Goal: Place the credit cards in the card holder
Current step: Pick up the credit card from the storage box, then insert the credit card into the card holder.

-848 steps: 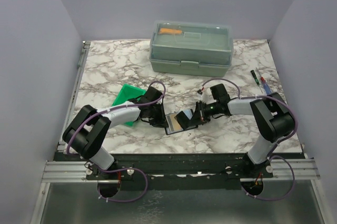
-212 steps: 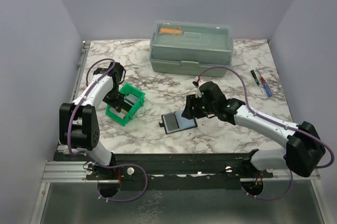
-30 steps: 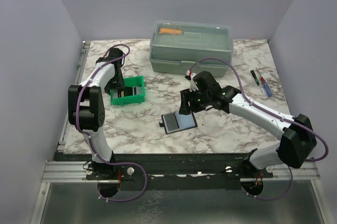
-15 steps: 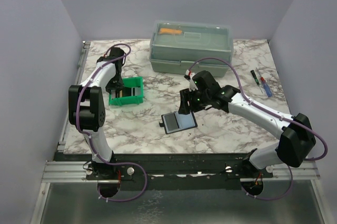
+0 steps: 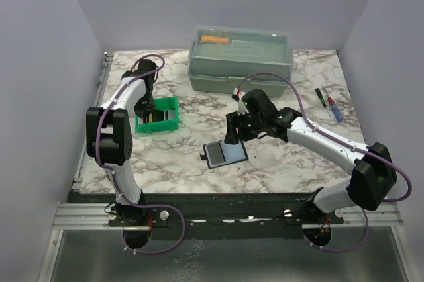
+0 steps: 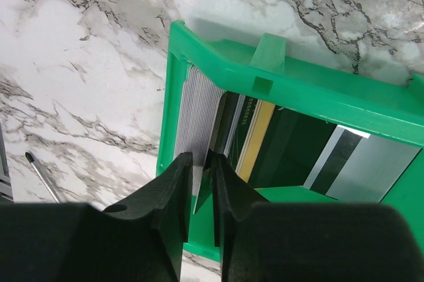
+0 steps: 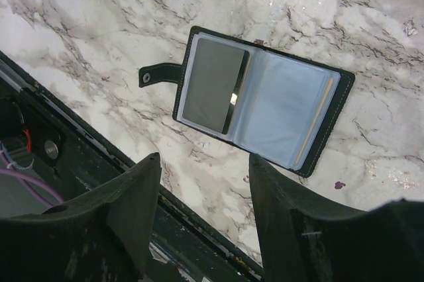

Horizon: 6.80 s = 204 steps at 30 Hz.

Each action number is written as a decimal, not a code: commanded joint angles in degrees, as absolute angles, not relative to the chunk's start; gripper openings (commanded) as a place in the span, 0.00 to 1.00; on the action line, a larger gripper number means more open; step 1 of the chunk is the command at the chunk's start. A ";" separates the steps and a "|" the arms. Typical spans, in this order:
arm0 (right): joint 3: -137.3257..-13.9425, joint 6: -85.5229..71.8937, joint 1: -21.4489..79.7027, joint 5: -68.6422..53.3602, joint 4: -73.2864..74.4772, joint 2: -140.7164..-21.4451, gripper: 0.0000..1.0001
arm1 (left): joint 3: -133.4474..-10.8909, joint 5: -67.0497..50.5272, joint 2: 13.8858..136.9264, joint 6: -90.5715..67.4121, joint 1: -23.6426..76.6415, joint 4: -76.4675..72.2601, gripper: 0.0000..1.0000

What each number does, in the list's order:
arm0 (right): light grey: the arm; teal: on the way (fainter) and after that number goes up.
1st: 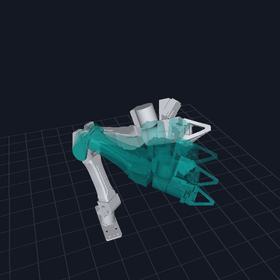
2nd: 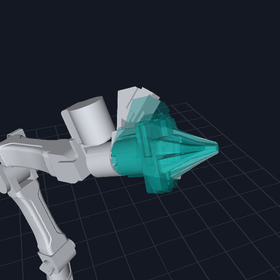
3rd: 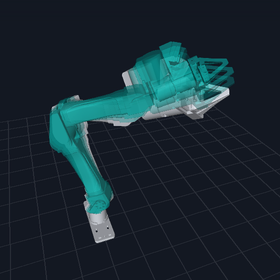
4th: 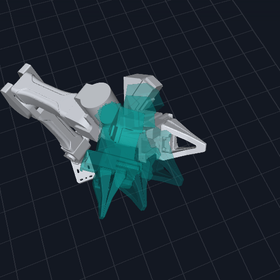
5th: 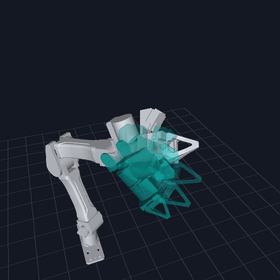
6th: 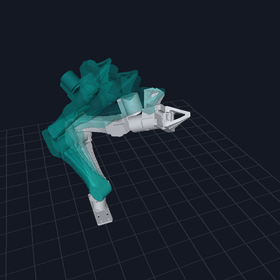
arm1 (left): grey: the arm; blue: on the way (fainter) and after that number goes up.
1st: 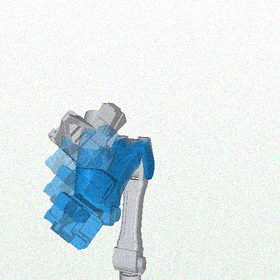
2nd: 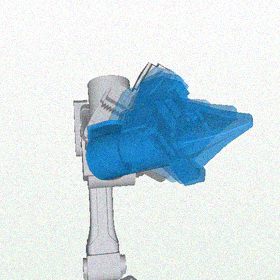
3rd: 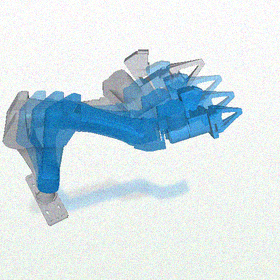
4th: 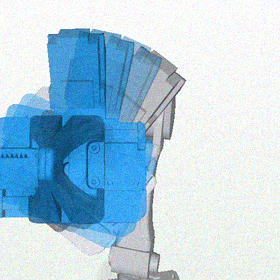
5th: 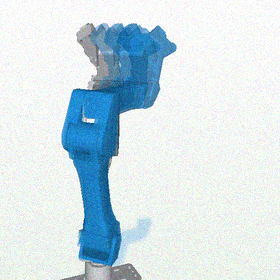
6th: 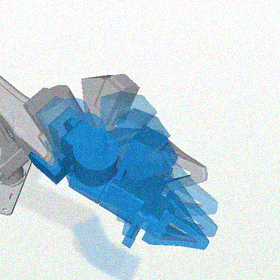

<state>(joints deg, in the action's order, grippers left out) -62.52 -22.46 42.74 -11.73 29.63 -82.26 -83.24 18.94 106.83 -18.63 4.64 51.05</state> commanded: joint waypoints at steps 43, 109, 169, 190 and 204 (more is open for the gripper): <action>-57.47 -22.99 35.78 -17.65 25.29 -80.43 0.61 | -94.14 -11.76 86.53 -23.16 9.20 60.11 0.00; -43.29 -29.10 22.31 -43.94 -5.39 -102.88 0.20 | -33.54 -30.06 86.77 -51.23 30.27 -4.58 0.00; -40.43 -24.94 20.21 -40.94 0.61 -99.40 0.29 | -22.11 -13.14 95.04 -63.25 36.44 -41.22 0.00; -31.32 -37.26 20.27 -43.05 -12.81 -96.42 0.04 | -25.61 -7.61 102.99 -72.54 45.69 -48.36 0.00; -34.96 -31.49 20.21 -39.13 -1.66 -91.52 0.12 | -36.13 -6.43 87.83 -64.37 45.66 -4.94 0.52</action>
<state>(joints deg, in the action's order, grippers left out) -33.19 -34.33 19.84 -41.08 -7.51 -93.34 -32.64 -8.25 91.26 -67.75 45.41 -23.40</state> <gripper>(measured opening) 0.112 0.501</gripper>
